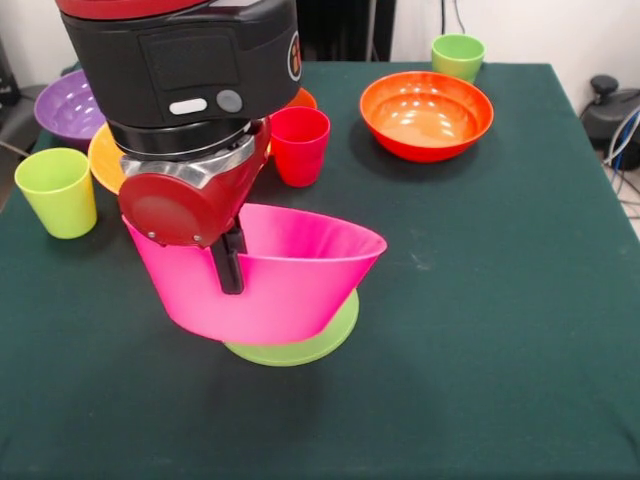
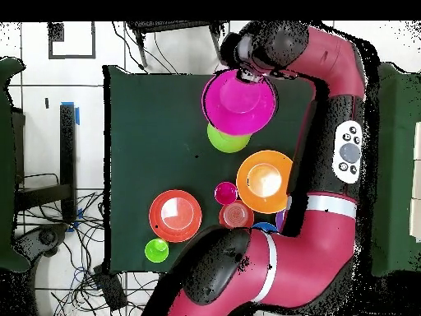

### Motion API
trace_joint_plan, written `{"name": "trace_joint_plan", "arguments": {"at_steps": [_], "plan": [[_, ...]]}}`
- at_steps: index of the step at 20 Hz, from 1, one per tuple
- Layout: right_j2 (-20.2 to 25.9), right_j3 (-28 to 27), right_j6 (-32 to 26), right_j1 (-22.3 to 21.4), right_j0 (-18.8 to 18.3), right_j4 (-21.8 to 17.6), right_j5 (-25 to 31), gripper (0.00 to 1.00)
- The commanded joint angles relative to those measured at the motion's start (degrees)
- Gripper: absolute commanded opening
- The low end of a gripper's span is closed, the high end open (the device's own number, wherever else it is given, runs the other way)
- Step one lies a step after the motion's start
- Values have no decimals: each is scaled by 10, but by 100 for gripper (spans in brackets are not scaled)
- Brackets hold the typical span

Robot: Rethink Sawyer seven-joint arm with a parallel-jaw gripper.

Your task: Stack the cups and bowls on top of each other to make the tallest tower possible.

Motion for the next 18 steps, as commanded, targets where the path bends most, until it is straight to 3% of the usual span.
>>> {"name": "trace_joint_plan", "arguments": {"at_steps": [1, 18], "plan": [[38, 82, -185, -23, 2, 15, 55, 0], [33, 101, -256, -18, -18, 13, 94, 0]]}}
